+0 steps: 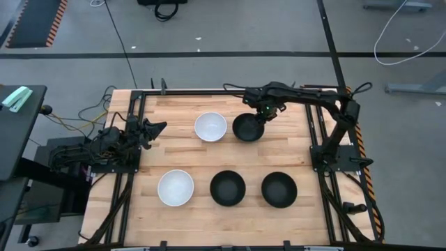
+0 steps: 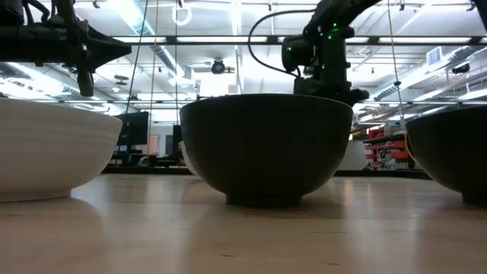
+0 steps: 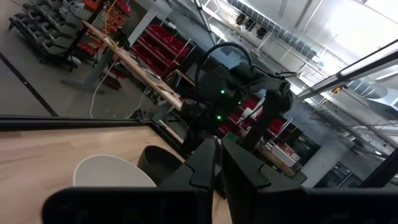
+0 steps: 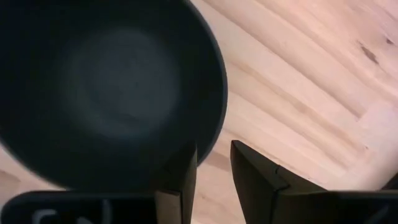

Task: Nest bowls inside each other
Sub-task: Stack the top black bowl on top of the right black bowl

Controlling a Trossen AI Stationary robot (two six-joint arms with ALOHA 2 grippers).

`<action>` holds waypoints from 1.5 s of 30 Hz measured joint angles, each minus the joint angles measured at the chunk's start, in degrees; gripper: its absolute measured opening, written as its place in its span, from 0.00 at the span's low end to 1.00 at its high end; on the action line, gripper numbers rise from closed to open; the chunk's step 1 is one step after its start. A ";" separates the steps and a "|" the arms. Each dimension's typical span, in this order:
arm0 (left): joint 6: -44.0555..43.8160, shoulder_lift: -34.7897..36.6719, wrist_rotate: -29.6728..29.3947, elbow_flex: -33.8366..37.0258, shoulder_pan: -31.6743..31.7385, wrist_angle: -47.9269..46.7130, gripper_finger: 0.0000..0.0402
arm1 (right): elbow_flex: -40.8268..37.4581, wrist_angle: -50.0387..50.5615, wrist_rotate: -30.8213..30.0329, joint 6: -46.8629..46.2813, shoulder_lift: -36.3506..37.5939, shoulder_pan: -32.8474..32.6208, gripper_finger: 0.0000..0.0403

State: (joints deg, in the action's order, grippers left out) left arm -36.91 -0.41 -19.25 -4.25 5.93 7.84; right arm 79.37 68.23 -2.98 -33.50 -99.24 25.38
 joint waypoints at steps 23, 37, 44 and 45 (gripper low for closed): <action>-1.32 0.01 -0.01 0.00 0.00 -1.60 0.09 | -0.09 -9.11 3.44 3.72 -7.77 3.74 0.26; -1.49 -0.02 0.00 0.00 0.00 -2.56 0.09 | -0.07 -12.12 4.78 3.65 -10.83 3.72 0.26; -1.49 -0.02 0.00 0.00 0.00 -2.58 0.10 | -0.07 -12.09 4.79 3.70 -10.80 3.74 0.15; -1.46 -0.02 0.00 0.00 0.00 -2.58 0.10 | -0.07 -12.10 4.86 3.70 -10.80 3.74 0.13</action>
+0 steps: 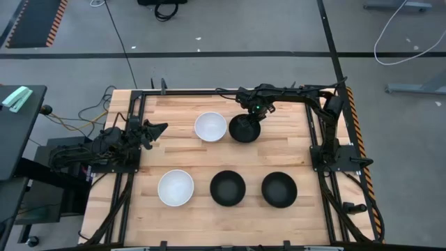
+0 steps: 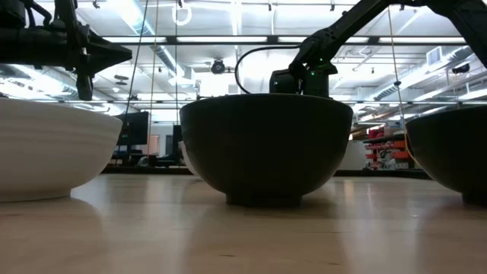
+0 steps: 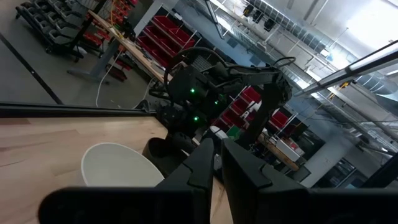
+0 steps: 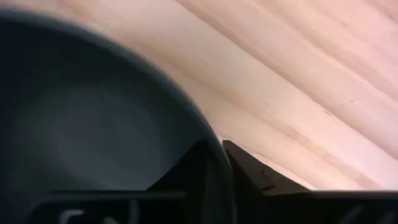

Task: Nest bowls inside each other
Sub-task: Stack the top black bowl on top of the right black bowl

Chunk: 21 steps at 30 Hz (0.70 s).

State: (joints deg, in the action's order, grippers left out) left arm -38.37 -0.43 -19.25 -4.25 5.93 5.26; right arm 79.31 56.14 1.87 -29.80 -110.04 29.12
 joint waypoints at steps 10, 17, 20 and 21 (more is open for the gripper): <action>0.00 0.00 0.00 0.00 0.00 0.00 0.07 | 0.17 -0.19 0.69 0.04 0.29 0.00 0.03; 0.00 0.00 0.00 0.00 0.00 0.00 0.09 | -0.07 2.53 -1.43 0.49 4.08 0.37 0.01; 0.00 0.00 0.00 0.00 0.00 -0.02 0.09 | -0.07 5.02 -1.37 0.49 6.93 0.95 0.01; 0.04 0.00 0.00 0.00 0.00 -0.02 0.09 | -0.07 5.97 -1.28 0.46 7.83 1.07 0.01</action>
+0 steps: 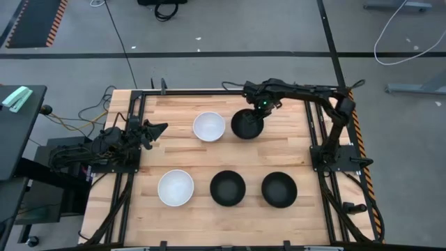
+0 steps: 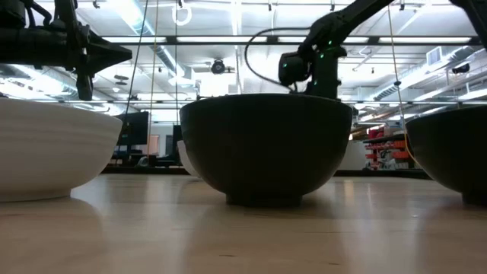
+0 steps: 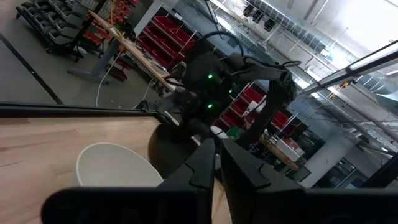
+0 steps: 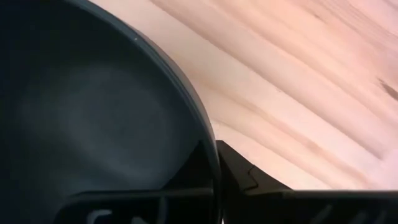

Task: Nest bowls inside each other
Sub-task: Stack the top black bowl on top of the right black bowl

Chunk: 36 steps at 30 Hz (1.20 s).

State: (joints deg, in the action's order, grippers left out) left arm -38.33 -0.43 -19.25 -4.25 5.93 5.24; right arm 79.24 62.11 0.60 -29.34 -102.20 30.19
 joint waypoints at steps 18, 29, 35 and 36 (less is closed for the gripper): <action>-1.51 0.00 -0.02 0.00 0.02 -4.00 0.05 | 0.04 15.71 0.09 -14.24 18.69 -12.55 0.01; -1.46 0.00 -0.85 0.00 0.02 -5.53 0.04 | 0.07 19.58 5.11 -35.46 22.87 -34.03 0.01; -1.46 0.02 -0.85 0.00 0.02 -6.10 0.06 | 0.07 22.48 6.82 -46.01 22.73 -43.23 0.01; -1.46 0.02 -0.85 0.00 0.02 -6.14 0.07 | 0.07 22.34 6.79 -47.61 22.80 -44.33 0.01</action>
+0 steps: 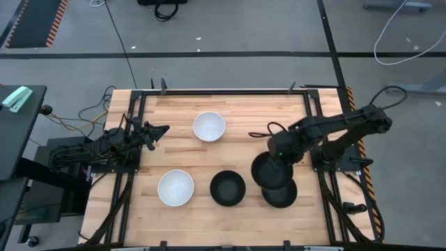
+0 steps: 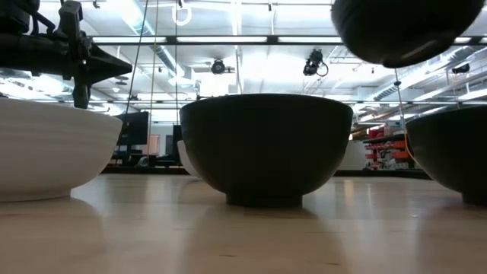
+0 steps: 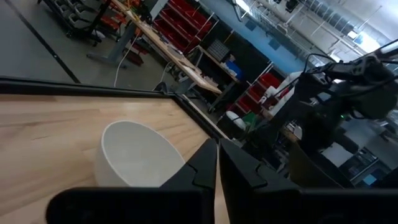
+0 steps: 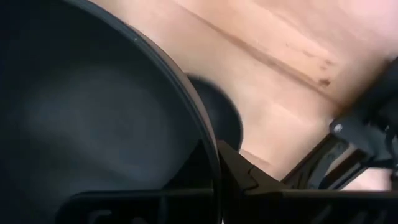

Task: Nest bowls inside each other
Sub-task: Stack the top black bowl on top of the right black bowl

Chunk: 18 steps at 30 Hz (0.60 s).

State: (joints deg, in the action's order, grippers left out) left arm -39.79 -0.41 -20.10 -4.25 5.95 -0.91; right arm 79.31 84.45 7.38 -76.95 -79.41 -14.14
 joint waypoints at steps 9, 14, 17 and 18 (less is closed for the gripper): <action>0.09 0.00 0.00 0.00 0.00 -0.46 0.04 | -0.38 -0.49 -0.03 -4.70 -1.39 -4.49 0.01; 0.07 0.00 1.79 0.00 0.00 -0.77 0.05 | -6.18 -2.67 1.30 -9.15 -0.27 -6.13 0.01; 0.04 0.00 3.39 0.00 -0.02 -1.16 0.06 | -11.21 -9.19 1.70 -12.33 2.13 -7.53 0.01; 0.02 -0.01 3.47 0.00 -0.02 -1.28 0.06 | -12.92 -11.97 1.71 -13.60 3.00 -7.90 0.01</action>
State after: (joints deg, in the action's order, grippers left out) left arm -39.77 -0.42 -16.63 -4.25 5.93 -2.18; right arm 66.38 72.48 9.09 -90.56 -76.41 -22.04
